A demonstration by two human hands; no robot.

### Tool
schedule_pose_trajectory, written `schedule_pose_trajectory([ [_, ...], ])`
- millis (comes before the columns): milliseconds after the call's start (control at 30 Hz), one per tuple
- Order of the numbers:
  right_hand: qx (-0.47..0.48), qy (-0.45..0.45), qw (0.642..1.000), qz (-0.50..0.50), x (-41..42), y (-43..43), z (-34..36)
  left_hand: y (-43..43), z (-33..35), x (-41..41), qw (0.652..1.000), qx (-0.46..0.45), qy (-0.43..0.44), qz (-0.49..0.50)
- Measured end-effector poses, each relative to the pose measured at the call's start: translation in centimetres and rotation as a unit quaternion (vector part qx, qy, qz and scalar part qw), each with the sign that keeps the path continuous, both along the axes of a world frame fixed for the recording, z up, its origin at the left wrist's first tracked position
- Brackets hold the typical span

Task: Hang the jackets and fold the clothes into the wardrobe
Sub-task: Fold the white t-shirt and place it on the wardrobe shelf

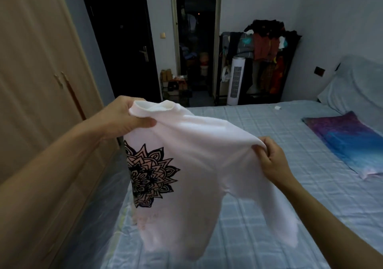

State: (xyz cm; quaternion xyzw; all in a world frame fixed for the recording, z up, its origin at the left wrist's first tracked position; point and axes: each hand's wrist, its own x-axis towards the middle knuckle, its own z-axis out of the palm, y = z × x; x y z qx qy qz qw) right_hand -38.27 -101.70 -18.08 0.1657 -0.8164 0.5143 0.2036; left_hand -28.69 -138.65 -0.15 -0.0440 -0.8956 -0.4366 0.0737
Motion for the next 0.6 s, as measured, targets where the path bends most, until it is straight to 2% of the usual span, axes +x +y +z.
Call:
schedule_pose_trajectory([
  [167,0.047,-0.002,0.999,0.024,-0.9,3.9,0.7,2.3,-2.0,-1.9,1.000,0.010,0.012,0.014],
  [333,0.135,-0.055,0.988,0.056,-2.0,8.1,-0.2,4.7,-4.0,-3.3,0.994,0.102,0.024,0.034],
  [600,0.114,-0.086,0.988,0.056,-4.4,8.9,-3.3,5.6,-5.3,-7.5,0.994,0.108,-0.033,-0.009],
])
